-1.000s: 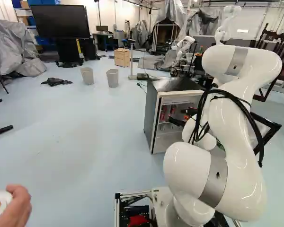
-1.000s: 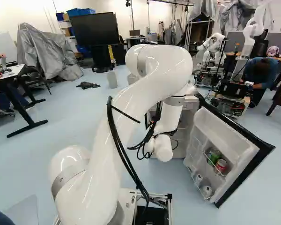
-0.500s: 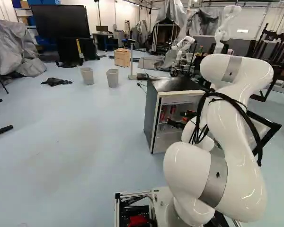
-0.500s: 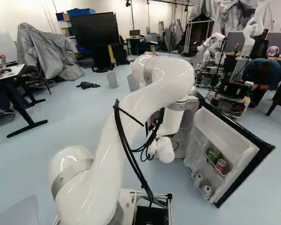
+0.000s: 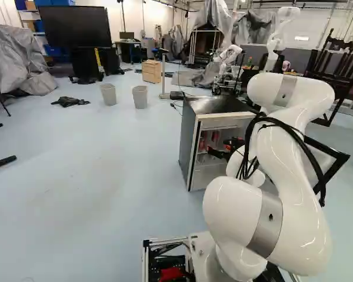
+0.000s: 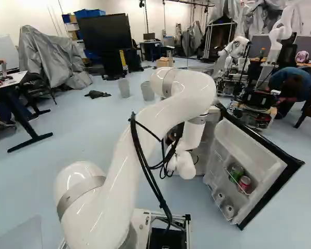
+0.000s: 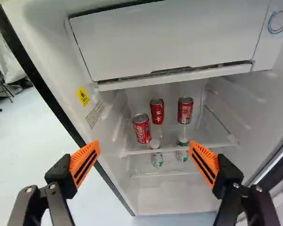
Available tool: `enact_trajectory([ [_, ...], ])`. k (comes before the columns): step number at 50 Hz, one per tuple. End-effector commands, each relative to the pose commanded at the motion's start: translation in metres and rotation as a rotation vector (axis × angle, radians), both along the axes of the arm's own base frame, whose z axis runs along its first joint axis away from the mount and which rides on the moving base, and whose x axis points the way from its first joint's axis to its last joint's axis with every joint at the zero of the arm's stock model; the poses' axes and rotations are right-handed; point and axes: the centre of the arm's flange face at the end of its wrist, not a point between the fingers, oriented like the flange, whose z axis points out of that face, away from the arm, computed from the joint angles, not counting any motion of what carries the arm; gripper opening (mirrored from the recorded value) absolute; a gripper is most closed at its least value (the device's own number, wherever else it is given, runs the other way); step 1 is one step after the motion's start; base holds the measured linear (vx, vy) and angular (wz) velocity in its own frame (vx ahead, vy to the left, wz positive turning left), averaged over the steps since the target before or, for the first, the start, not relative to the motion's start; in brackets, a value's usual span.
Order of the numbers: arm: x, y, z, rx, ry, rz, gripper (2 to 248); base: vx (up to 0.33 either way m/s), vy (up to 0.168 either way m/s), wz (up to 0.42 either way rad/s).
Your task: Grab a drink from the fridge
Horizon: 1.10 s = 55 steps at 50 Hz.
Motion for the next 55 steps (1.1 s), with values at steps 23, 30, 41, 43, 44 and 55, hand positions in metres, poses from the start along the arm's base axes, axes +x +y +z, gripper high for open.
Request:
enact_trajectory([
  [23,0.025,-0.011,-0.006,-0.023,-0.051,0.062,247,0.0,0.0,0.0],
  [30,0.035,-0.014,-0.009,-0.032,-0.066,0.083,247,0.0,0.0,0.0],
  [41,0.052,-0.019,-0.013,-0.05,-0.092,0.112,247,0.0,0.0,0.0],
  [43,0.056,-0.02,-0.014,-0.054,-0.096,0.115,247,0.0,0.0,0.0],
  [44,0.058,-0.02,-0.015,-0.055,-0.098,0.117,247,0.0,0.0,0.0],
  [55,0.079,-0.026,-0.032,-0.073,-0.121,0.133,247,0.0,0.0,0.0],
])
